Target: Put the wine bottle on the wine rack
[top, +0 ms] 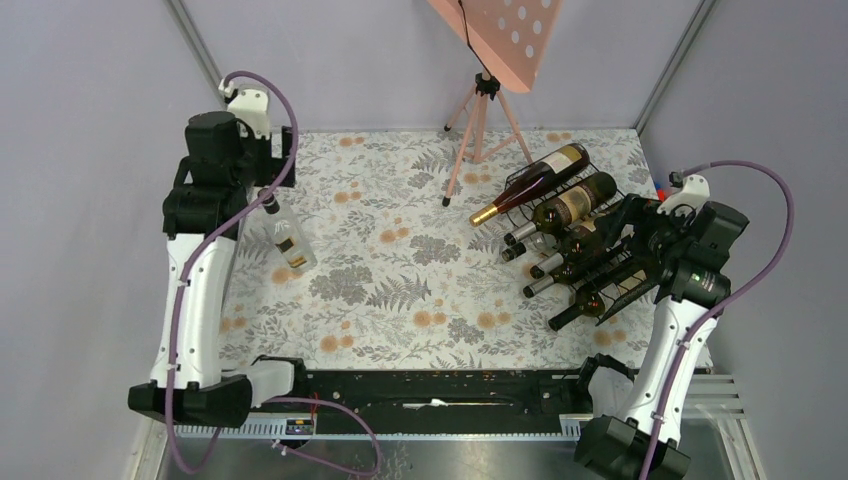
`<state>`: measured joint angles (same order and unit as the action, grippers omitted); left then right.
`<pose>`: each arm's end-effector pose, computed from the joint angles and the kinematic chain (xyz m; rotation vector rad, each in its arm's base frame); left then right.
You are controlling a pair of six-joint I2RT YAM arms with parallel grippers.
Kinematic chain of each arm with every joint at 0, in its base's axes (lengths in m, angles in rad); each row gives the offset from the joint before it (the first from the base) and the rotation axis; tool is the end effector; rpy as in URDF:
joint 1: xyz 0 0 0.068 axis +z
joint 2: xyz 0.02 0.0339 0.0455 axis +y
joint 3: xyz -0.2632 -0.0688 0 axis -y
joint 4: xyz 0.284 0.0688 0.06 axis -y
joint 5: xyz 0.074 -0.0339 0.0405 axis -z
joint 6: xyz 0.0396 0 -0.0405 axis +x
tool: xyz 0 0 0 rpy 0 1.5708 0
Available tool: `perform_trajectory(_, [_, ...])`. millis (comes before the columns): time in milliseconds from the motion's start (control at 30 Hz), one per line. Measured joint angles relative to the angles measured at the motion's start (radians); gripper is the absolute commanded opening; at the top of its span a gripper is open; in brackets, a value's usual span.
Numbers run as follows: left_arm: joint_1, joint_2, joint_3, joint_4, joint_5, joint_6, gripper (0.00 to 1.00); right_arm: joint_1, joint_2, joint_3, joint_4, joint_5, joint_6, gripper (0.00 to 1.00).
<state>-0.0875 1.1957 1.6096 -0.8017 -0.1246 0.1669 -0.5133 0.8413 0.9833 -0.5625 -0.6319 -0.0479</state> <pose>0.2638 -0.0182 0.4847 0.1670 1.9523 0.1742 0.1979 -0.0847 0.3661 0.0457 1.9139 0.2521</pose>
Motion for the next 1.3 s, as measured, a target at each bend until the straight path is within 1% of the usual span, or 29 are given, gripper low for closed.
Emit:
perform_trajectory(100, [0.098, 0.000, -0.052, -0.026, 0.070, -0.019, 0.96, 0.000, 0.008, 0.000, 0.000, -0.010, 0.000, 1.00])
perform_trajectory(200, [0.173, 0.009, -0.112, -0.048, 0.140, -0.036, 0.95, 0.000, 0.018, 0.000, 0.000, -0.022, 0.000, 1.00])
perform_trajectory(400, [0.252, 0.035, -0.178, -0.080, 0.258, -0.050, 0.88, 0.000, 0.024, 0.000, 0.000, -0.040, 0.000, 1.00])
perform_trajectory(533, [0.267, 0.037, -0.199, -0.081, 0.332, -0.064, 0.81, 0.000, 0.020, 0.000, 0.000, -0.042, 0.000, 1.00])
perform_trajectory(633, [0.266, 0.036, -0.225, -0.060, 0.362, -0.071, 0.78, 0.000, 0.014, 0.000, 0.000, -0.044, 0.000, 1.00])
perform_trajectory(933, [0.266, 0.008, -0.326, 0.007, 0.354, -0.066, 0.69, 0.000, 0.001, -0.002, 0.000, -0.052, 0.000, 1.00])
perform_trajectory(1300, [0.266, -0.006, -0.360, 0.089, 0.352, -0.066, 0.60, 0.000, -0.004, -0.007, 0.001, -0.063, 0.000, 1.00])
